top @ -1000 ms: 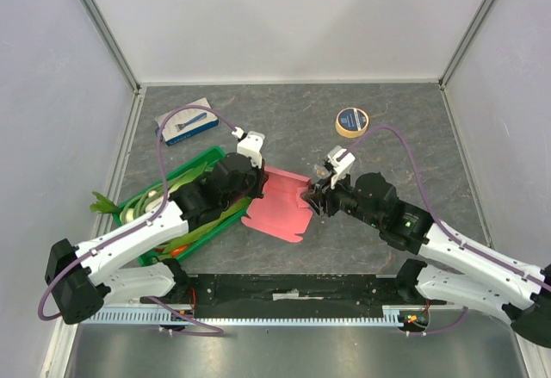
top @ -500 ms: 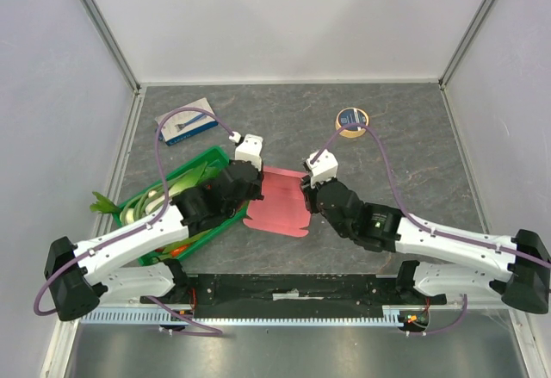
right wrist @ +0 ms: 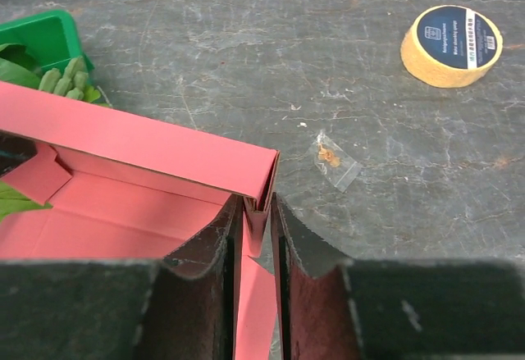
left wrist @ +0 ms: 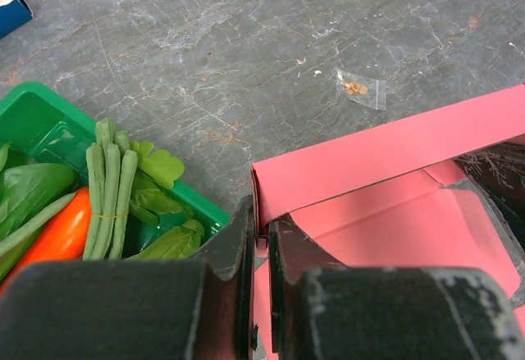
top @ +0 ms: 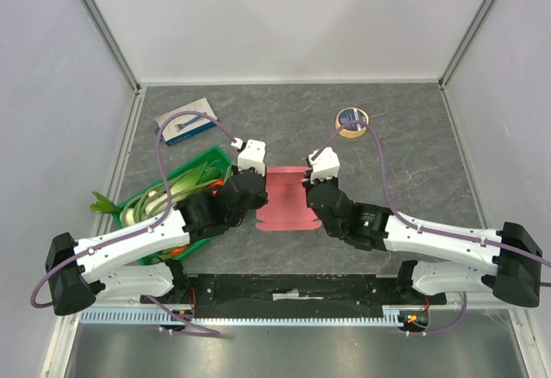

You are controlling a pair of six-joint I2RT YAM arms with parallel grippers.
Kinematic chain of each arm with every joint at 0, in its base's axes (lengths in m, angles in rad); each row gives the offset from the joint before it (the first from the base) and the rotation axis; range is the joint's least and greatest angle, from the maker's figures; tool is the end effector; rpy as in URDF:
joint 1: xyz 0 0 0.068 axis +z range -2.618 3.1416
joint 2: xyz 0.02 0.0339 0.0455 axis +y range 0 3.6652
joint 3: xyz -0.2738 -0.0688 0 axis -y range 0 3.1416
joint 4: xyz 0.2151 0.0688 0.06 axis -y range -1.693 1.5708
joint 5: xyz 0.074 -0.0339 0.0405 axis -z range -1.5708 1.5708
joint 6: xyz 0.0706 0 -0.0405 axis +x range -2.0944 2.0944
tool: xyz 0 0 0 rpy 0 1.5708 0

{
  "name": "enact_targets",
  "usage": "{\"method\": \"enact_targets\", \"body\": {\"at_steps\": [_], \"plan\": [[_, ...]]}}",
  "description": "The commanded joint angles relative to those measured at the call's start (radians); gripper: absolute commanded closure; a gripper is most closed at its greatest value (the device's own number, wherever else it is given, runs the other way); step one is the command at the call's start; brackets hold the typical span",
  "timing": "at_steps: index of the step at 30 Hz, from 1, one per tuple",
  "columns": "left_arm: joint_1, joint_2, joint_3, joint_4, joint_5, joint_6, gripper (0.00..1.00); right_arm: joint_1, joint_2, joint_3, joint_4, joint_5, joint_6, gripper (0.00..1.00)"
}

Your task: Fold the paper box

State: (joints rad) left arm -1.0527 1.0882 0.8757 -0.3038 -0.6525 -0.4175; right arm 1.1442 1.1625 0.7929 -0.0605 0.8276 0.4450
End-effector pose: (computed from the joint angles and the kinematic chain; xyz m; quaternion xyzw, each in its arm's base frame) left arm 0.1506 -0.1777 0.3051 0.1024 0.8280 -0.1142 0.5393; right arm 0.1484 0.2008 0.2923 -0.0600 0.7984 0.1157 0.5878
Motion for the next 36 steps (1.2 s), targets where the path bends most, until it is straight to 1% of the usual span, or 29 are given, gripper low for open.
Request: {"method": "enact_targets", "body": {"at_steps": [1,2,4,5,6,8,10,12,13,14,15,16,17,18,23,29,30,31,32,33,34,35,36], "plan": [[-0.021,-0.022,0.014,0.115,-0.062,-0.075,0.98,0.002,0.025,0.0,0.001,0.126,0.015,0.76],[-0.024,-0.024,0.013,0.115,-0.065,-0.075,0.98,0.0,0.026,-0.009,0.008,0.136,0.012,0.78],[-0.029,-0.03,0.009,0.115,-0.073,-0.078,0.98,0.002,0.035,-0.014,0.03,0.159,0.001,0.86],[-0.03,-0.031,0.008,0.118,-0.078,-0.084,0.98,0.002,0.052,-0.015,0.037,0.177,0.0,0.93],[-0.032,-0.031,0.006,0.123,-0.079,-0.084,0.98,0.002,0.063,-0.012,0.037,0.185,-0.011,0.97],[-0.041,-0.03,-0.001,0.14,-0.082,-0.09,0.98,0.0,0.098,-0.003,0.036,0.215,0.006,1.0],[-0.056,-0.028,-0.004,0.149,-0.097,-0.095,0.98,0.002,0.115,-0.017,0.053,0.222,0.012,1.0],[-0.069,-0.024,-0.003,0.158,-0.114,-0.096,0.98,0.002,0.149,0.003,0.025,0.286,0.033,1.0],[-0.081,-0.021,0.003,0.158,-0.124,-0.104,0.98,0.024,0.16,0.017,-0.001,0.33,0.069,1.0],[-0.085,-0.019,0.006,0.163,-0.134,-0.106,0.98,0.046,0.183,0.035,-0.021,0.4,0.066,1.0],[-0.089,-0.016,0.011,0.163,-0.136,-0.107,0.98,0.061,0.206,0.045,-0.021,0.501,0.046,1.0],[-0.099,-0.011,0.025,0.163,-0.142,-0.11,0.98,0.061,0.233,0.069,-0.071,0.543,0.099,1.0],[-0.105,-0.001,0.032,0.161,-0.15,-0.112,0.98,0.063,0.282,0.13,-0.184,0.573,0.13,1.0],[-0.112,0.004,0.04,0.163,-0.154,-0.11,0.98,0.063,0.296,0.153,-0.229,0.6,0.161,1.0],[-0.133,0.041,0.069,0.16,-0.147,-0.132,0.98,0.057,0.318,0.163,-0.231,0.619,0.15,1.0],[-0.145,0.059,0.089,0.144,-0.15,-0.155,0.98,0.049,0.286,0.137,-0.229,0.633,0.156,1.0],[-0.145,0.058,0.089,0.141,-0.147,-0.153,0.98,0.048,0.281,0.135,-0.228,0.619,0.159,1.0],[-0.145,0.061,0.089,0.141,-0.144,-0.15,0.98,0.049,0.266,0.103,-0.219,0.582,0.129,1.0],[-0.145,0.061,0.088,0.138,-0.144,-0.145,0.98,0.049,0.203,0.06,-0.059,0.444,0.041,1.0],[-0.144,0.061,0.086,0.134,-0.147,-0.141,0.98,0.036,0.159,0.021,-0.006,0.368,-0.042,1.0],[-0.144,0.061,0.085,0.126,-0.153,-0.132,0.98,0.017,0.073,-0.033,0.036,0.285,-0.06,0.84],[-0.144,0.064,0.083,0.124,-0.153,-0.124,0.98,-0.009,0.036,-0.049,0.028,0.139,-0.061,0.78],[-0.142,0.065,0.082,0.118,-0.159,-0.118,0.98,-0.041,0.004,-0.06,0.005,0.09,-0.077,0.74]]}}
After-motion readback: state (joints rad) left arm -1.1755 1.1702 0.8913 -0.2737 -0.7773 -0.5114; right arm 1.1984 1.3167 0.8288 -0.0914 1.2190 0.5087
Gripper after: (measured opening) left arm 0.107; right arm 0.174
